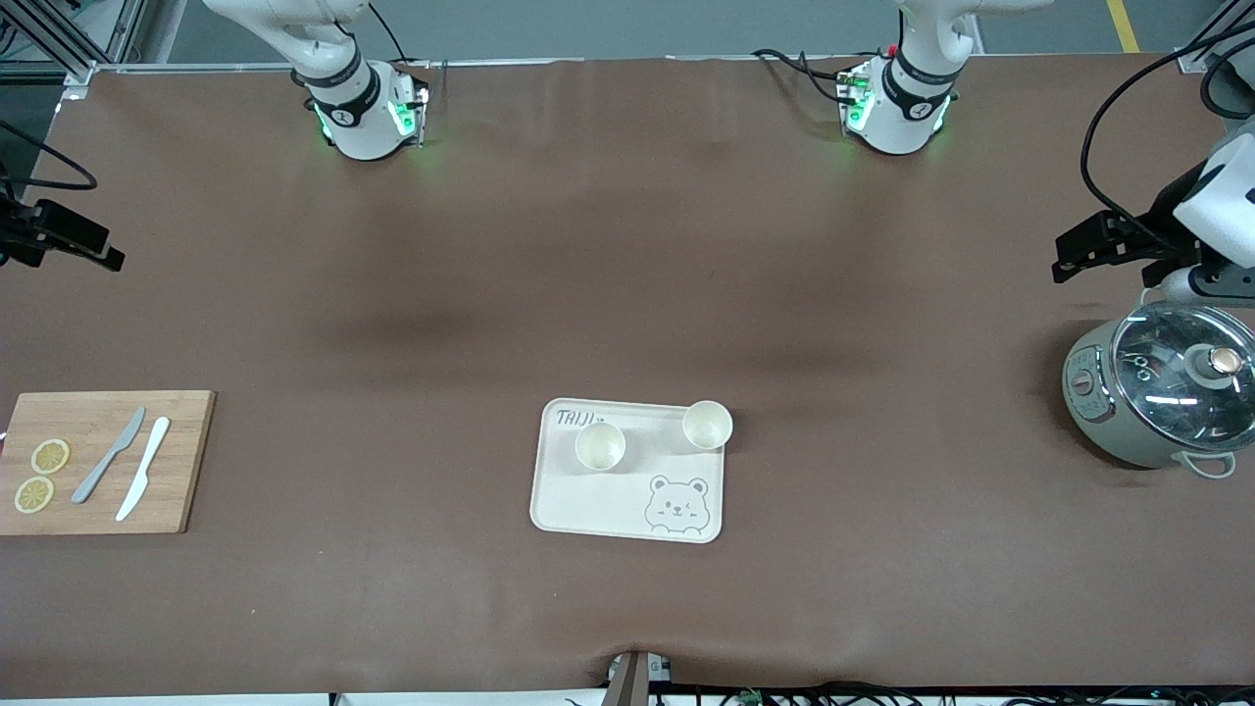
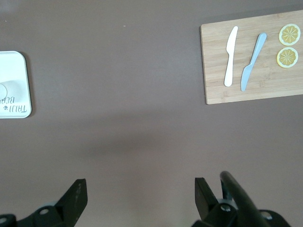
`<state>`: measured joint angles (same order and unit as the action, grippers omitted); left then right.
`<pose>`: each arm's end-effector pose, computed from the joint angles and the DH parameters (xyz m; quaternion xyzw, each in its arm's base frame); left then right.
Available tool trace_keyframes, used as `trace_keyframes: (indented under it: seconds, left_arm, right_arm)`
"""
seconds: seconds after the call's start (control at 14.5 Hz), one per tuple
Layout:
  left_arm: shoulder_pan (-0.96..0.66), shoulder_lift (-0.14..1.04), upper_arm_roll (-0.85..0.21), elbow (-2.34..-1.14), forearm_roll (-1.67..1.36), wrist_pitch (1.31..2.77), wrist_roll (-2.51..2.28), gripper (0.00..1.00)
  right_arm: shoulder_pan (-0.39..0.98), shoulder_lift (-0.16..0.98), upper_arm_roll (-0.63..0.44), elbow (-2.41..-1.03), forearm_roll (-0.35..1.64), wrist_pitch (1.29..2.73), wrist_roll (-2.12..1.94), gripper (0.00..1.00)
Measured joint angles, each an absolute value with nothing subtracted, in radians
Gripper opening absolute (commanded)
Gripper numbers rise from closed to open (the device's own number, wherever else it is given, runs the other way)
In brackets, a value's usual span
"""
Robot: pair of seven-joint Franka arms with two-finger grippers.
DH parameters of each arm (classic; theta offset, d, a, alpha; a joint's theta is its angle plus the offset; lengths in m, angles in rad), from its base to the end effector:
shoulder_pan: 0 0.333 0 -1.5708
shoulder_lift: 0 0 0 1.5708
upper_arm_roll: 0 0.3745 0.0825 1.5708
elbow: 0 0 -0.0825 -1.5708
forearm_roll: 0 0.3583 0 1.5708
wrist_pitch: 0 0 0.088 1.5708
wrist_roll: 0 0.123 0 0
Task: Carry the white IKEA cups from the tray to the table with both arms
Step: 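Reach the left gripper down to the cup on the tray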
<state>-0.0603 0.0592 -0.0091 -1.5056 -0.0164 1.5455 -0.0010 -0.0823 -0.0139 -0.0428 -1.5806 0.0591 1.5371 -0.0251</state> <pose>0.5465 -0.0399 0.6620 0.9993 -0.0343 -0.0099 0.0081 0.5164 -0.0576 0.6672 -0.9982 0.0494 0.0125 0.0309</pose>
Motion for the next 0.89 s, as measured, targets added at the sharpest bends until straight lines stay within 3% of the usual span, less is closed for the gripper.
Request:
trace_keyframes:
  seconds: [0.41, 0.89]
  left_arm:
    - [-0.070, 0.076, -0.026, -1.508, -0.021, 1.560, -0.020, 1.00]
    - [-0.089, 0.302, -0.245, -1.451, -0.021, 1.712, -0.198, 1.00]
  right_arm:
    - [-0.082, -0.013, -0.042, -1.583, 0.058, 1.537, -0.025, 1.00]
    - [-0.082, -0.012, -0.040, -1.588, 0.058, 1.537, -0.025, 1.00]
